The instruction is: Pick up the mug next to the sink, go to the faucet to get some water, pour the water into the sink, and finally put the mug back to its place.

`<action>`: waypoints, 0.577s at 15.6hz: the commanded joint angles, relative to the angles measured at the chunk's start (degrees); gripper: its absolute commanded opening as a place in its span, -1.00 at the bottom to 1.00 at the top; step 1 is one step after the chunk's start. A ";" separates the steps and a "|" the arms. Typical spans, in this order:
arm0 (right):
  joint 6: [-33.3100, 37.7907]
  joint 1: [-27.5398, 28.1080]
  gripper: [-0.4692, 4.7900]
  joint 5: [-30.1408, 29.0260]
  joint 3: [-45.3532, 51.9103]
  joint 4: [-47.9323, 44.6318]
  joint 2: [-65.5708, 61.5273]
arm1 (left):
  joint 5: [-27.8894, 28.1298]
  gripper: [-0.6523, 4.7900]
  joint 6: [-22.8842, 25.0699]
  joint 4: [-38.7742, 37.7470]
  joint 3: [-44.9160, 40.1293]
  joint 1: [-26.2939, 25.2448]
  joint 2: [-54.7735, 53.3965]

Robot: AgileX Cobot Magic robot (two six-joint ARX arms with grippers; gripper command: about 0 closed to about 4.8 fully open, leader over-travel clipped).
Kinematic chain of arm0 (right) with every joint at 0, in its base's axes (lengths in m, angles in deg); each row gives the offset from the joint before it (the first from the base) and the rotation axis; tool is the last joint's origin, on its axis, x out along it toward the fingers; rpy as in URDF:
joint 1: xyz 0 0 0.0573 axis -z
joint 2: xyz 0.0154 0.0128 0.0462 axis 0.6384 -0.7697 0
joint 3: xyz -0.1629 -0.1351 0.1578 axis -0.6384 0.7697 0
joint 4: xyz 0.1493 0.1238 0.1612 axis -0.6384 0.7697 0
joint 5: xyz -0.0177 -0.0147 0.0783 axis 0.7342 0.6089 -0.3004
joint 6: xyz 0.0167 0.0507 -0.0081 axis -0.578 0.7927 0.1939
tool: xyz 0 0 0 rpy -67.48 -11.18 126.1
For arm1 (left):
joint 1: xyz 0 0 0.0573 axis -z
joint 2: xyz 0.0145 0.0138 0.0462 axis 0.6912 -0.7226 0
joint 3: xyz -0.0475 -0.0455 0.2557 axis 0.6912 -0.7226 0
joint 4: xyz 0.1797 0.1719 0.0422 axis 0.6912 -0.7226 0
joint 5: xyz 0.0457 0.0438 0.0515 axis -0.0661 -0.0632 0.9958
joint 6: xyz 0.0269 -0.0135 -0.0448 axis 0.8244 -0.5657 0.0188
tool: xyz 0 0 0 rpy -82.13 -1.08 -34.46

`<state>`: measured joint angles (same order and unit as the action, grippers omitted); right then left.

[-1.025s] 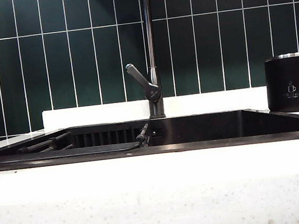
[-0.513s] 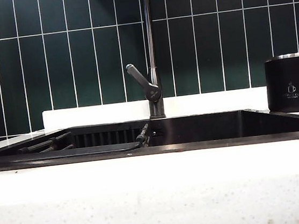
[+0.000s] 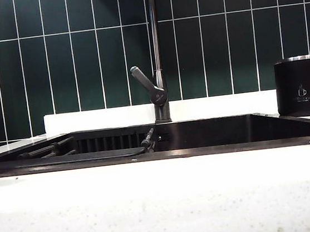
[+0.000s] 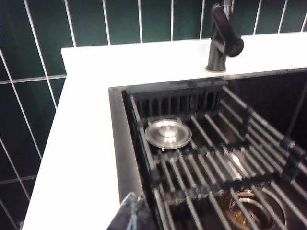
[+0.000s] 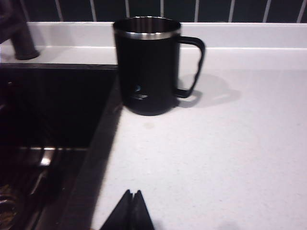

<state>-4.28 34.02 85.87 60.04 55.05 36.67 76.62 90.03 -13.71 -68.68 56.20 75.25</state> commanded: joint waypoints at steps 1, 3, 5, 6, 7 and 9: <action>-0.42 -0.04 -0.86 -1.14 -0.28 -0.96 0.17 | -0.20 -0.78 -0.20 0.48 -0.26 0.04 -0.07; -0.59 -0.02 -0.86 -1.11 -0.50 -1.95 0.17 | -0.17 -0.78 0.22 2.12 -0.26 0.04 -0.07; -1.22 -0.02 -0.86 -1.11 -0.50 -2.08 0.17 | -0.17 -0.78 0.26 1.14 -0.26 0.04 -0.07; -2.21 -0.02 -0.86 -1.11 -0.50 -1.84 0.17 | 0.26 -0.78 0.24 0.70 -0.26 0.04 -0.07; -2.34 -0.02 -0.86 -1.11 -0.50 -0.83 0.17 | 0.44 -0.78 0.22 0.70 -0.26 0.04 -0.07; -1.73 -0.02 -0.86 -1.14 -0.48 0.07 0.17 | 0.44 -0.78 0.11 0.02 -0.24 0.04 -0.07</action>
<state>-6.27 34.02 85.08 59.97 55.21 36.67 76.86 90.23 -13.49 -69.03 56.20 75.19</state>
